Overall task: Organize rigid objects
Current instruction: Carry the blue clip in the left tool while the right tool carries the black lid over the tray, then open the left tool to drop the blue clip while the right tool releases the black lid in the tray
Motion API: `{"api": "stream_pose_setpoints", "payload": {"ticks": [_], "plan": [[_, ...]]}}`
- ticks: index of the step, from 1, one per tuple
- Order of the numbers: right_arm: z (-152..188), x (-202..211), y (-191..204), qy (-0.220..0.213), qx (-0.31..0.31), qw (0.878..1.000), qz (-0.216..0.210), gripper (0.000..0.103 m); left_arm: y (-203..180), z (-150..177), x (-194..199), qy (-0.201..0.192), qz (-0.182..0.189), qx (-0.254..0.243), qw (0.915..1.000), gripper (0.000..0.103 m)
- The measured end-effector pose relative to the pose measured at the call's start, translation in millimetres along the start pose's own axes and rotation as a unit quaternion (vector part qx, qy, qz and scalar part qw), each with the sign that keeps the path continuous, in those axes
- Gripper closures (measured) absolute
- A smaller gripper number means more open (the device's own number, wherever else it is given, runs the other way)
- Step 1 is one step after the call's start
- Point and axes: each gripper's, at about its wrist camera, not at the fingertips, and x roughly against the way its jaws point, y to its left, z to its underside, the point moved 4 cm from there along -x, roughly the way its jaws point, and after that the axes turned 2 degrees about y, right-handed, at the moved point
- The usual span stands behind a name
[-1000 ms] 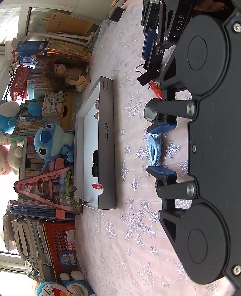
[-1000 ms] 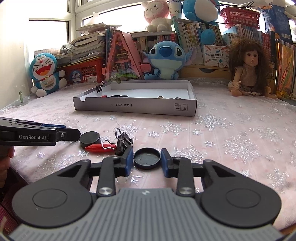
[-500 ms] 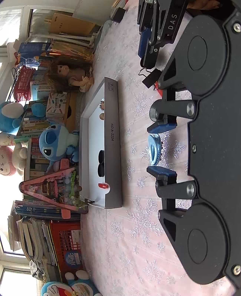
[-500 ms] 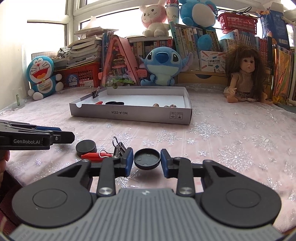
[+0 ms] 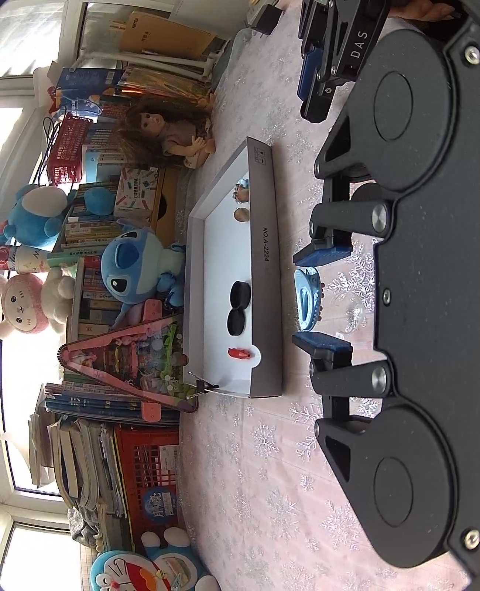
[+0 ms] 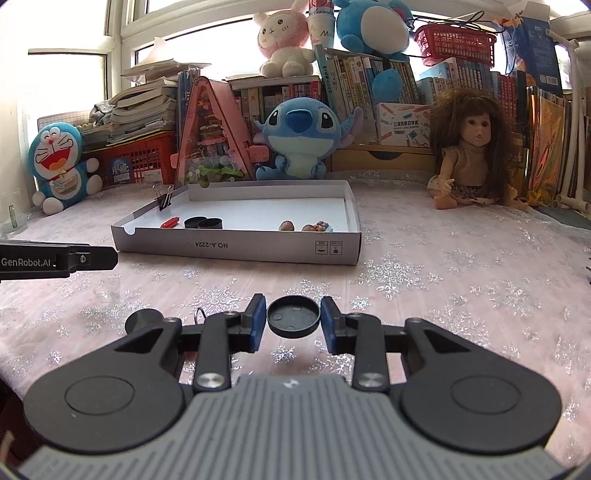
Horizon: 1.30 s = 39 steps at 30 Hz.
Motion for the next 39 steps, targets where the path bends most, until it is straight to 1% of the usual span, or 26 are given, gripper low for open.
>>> {"api": "stream_pose_setpoints", "payload": {"ticks": [5,9,15,18,21,23,26,28,31,33,36,38,39], "plan": [[-10.9,-6.5,-7.0,0.000,-0.022,1.000,0.005,0.066,5.1,-15.0,-6.0,-0.006,-0.001,0.006,1.0000,0.067],[-21.2,-12.9,-11.7,-0.004,-0.026,1.000,0.009,0.066,13.4,-30.2,-12.2,-0.010,-0.005,0.015,0.9998,0.067],[-38.5,-26.3,-21.1,-0.005,-0.045,0.999,0.007,0.066,25.0,-53.4,-26.5,-0.015,-0.012,0.025,0.9995,0.067],[-48.0,-34.7,-25.1,-0.005,-0.052,0.999,0.004,0.066,29.2,-65.0,-36.9,-0.016,-0.008,0.025,0.9995,0.067],[-62.0,-46.6,-29.9,-0.003,-0.060,0.998,0.001,0.066,34.8,-78.8,-52.5,-0.010,0.003,0.022,0.9997,0.067],[-72.0,-54.6,-33.7,0.000,-0.067,0.998,-0.001,0.066,39.6,-89.3,-65.1,0.003,0.016,0.019,0.9997,0.067],[-88.3,-67.3,-40.5,0.006,-0.081,0.997,-0.010,0.066,50.4,-105.0,-84.3,0.021,0.016,0.029,0.9992,0.067],[-98.7,-77.1,-43.5,0.011,-0.083,0.996,-0.013,0.066,55.3,-113.2,-96.7,0.028,0.010,0.034,0.9990,0.067],[-110.8,-96.1,-46.9,0.034,-0.093,0.995,-0.028,0.066,59.2,-120.1,-118.9,0.046,0.005,0.040,0.9981,0.067],[-115.2,-112.7,-50.5,0.063,-0.118,0.990,-0.046,0.066,60.9,-122.4,-133.4,0.062,0.001,0.046,0.9970,0.067],[-118.0,-138.5,-53.5,0.113,-0.148,0.980,-0.071,0.066,59.7,-123.5,-153.8,0.092,0.002,0.046,0.9946,0.067],[-120.9,-153.1,-52.8,0.134,-0.156,0.976,-0.071,0.066,56.8,-124.0,-166.9,0.106,-0.005,0.040,0.9935,0.067],[-122.2,-158.5,-52.1,0.137,-0.156,0.976,-0.066,0.066,55.6,-124.0,-172.7,0.111,-0.007,0.038,0.9930,0.067]]}}
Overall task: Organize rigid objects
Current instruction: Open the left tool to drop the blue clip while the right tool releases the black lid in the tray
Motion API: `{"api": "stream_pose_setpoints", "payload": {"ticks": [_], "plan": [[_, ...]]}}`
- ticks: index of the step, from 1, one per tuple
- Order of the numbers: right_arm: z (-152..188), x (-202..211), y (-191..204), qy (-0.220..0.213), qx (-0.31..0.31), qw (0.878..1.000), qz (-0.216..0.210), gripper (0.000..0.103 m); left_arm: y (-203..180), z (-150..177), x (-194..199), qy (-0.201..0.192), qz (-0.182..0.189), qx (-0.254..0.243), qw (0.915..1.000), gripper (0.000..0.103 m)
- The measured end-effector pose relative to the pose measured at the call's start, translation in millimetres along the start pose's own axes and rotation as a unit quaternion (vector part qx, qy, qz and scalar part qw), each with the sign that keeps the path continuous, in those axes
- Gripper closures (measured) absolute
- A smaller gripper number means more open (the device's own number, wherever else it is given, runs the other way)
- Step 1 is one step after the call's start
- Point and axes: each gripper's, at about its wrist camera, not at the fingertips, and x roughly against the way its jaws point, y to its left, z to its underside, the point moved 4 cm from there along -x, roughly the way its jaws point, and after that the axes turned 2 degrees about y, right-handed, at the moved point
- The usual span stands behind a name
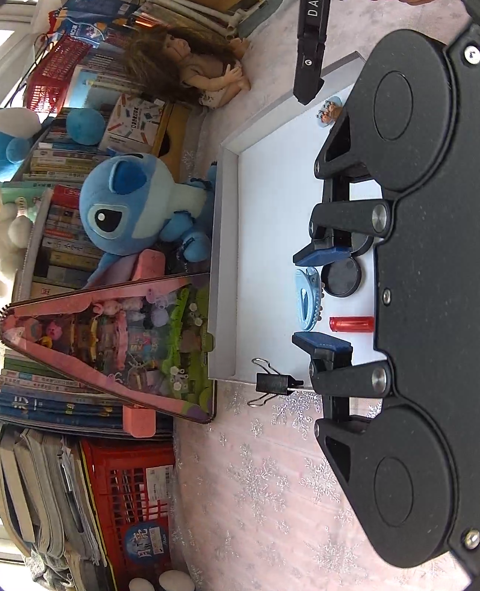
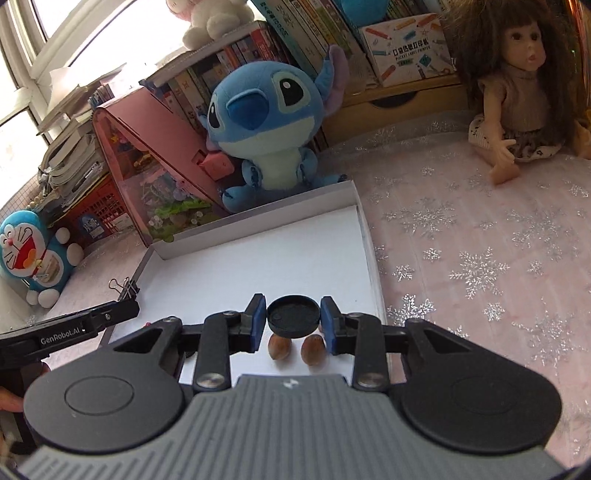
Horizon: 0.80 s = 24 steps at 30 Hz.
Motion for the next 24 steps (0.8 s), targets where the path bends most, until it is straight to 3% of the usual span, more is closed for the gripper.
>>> {"api": "stream_pose_setpoints", "payload": {"ticks": [11,24], "plan": [[0.1,-40.4,21.7,0.024,0.050,0.998,0.029,0.066,-3.9,-9.8,-44.2,0.009,-0.027,0.007,0.9996,0.067],[5.6,-56.3,26.1,0.027,0.080,0.995,0.044,0.066,-4.8,-3.4,-64.4,0.013,-0.047,-0.012,0.9987,0.067]]}}
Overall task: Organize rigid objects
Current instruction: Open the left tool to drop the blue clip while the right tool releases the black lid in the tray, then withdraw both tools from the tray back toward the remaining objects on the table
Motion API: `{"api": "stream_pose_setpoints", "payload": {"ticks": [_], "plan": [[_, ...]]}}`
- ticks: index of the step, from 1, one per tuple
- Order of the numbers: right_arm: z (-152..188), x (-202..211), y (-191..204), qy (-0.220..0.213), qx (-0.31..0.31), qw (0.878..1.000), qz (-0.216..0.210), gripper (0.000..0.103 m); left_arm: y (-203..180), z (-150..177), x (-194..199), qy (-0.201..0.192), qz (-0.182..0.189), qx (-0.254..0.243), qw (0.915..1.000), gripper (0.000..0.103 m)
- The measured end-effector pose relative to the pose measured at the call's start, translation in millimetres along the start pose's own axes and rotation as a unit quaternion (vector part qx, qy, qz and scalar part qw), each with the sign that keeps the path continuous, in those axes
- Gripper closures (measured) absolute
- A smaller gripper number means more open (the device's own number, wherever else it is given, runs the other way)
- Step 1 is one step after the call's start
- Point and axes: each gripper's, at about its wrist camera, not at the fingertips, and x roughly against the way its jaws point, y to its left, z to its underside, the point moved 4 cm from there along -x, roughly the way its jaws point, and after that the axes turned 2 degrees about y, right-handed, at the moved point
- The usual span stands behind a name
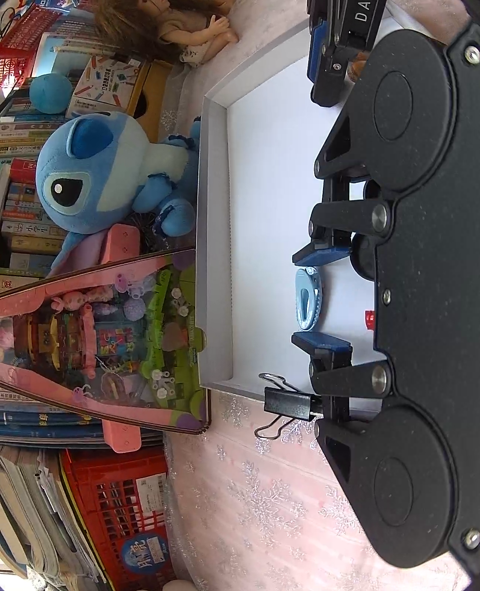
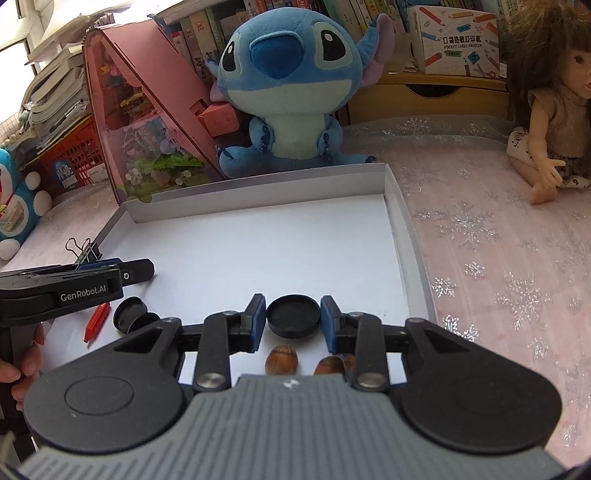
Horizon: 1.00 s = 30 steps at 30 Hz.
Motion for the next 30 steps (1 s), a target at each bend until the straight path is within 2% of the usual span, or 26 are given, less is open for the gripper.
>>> {"api": "stream_pose_setpoints", "payload": {"ticks": [3,4,5,6,13,18,24,30], "plan": [[-0.6,0.8,0.7,-0.003,0.002,1.000,-0.002,0.063,1.7,0.2,1.6,-0.001,0.006,0.005,1.0000,0.066],[-0.6,2.1,0.4,-0.006,0.000,1.000,-0.002,0.060,2.7,0.8,3.5,-0.001,0.008,0.009,0.9999,0.066],[-0.4,3.8,0.0,-0.009,-0.002,1.000,-0.004,0.052,3.2,1.3,5.7,-0.003,0.009,0.011,0.9999,0.066],[-0.1,6.0,-0.6,-0.014,-0.003,1.000,-0.008,0.046,3.5,2.1,9.6,-0.007,0.011,0.011,0.9999,0.063],[4.3,29.8,3.5,-0.047,0.012,0.999,-0.008,0.036,-3.3,5.0,43.0,-0.043,0.018,-0.011,0.9988,0.045],[18.0,57.6,8.1,-0.070,0.032,0.997,-0.015,0.026,-15.5,18.7,86.3,-0.075,0.038,-0.042,0.9955,0.030],[48.9,93.6,16.2,-0.096,0.063,0.993,-0.020,0.019,-31.2,55.0,133.4,-0.098,0.068,-0.067,0.9906,0.029],[82.2,121.8,21.3,-0.118,0.087,0.989,-0.021,0.016,-39.0,96.6,166.3,-0.110,0.087,-0.082,0.9867,0.028]]}}
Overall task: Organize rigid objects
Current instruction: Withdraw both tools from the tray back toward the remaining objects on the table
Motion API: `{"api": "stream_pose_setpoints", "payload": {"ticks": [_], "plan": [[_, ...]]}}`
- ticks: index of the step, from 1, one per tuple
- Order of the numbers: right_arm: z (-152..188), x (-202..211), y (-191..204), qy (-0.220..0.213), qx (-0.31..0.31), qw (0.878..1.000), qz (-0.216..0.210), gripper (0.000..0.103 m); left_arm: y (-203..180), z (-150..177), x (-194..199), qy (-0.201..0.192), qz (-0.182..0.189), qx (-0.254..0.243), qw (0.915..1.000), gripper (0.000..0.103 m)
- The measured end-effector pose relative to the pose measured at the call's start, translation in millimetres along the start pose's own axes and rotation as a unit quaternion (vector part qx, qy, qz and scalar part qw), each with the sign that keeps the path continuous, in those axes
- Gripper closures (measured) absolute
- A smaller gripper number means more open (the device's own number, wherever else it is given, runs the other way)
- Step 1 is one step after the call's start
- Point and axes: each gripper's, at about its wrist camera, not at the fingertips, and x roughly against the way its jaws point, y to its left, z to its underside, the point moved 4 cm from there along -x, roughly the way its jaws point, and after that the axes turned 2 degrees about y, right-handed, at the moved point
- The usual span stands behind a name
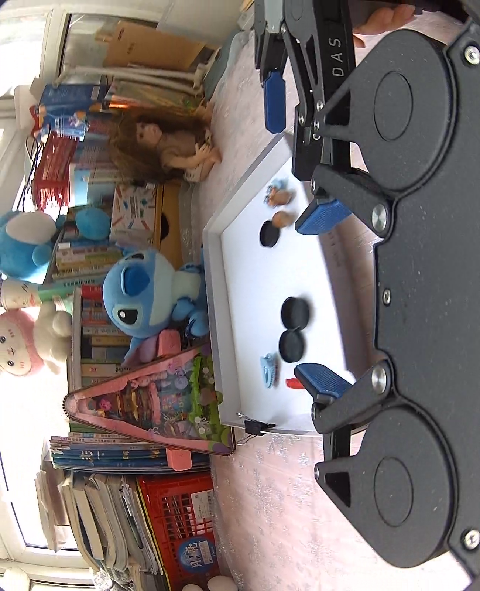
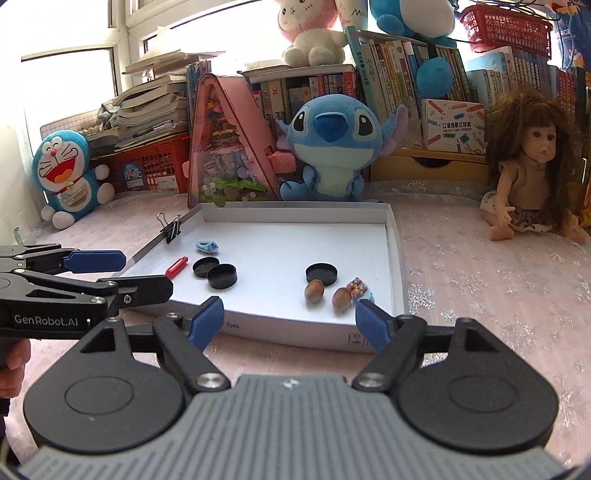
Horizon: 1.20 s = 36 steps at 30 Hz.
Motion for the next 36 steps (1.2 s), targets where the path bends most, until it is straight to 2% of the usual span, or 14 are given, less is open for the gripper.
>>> {"api": "stream_pose_setpoints", "payload": {"ticks": [10,23,31,36], "plan": [[35.9,39.0,10.7,-0.014,0.013,1.000,-0.011,0.015,-16.2,44.9,39.4,-0.008,0.011,-0.027,0.9995,0.027],[63.7,52.5,29.7,-0.016,0.042,0.999,-0.030,0.015,-20.3,78.6,49.9,0.007,0.020,-0.033,0.9992,0.028],[78.3,49.6,28.3,-0.004,0.032,0.999,-0.028,0.015,-22.1,93.6,46.8,0.019,0.029,-0.026,0.9991,0.036],[82.4,47.4,26.6,0.001,0.031,0.999,-0.025,0.015,-22.3,95.8,46.2,0.018,0.038,-0.021,0.9989,0.044]]}}
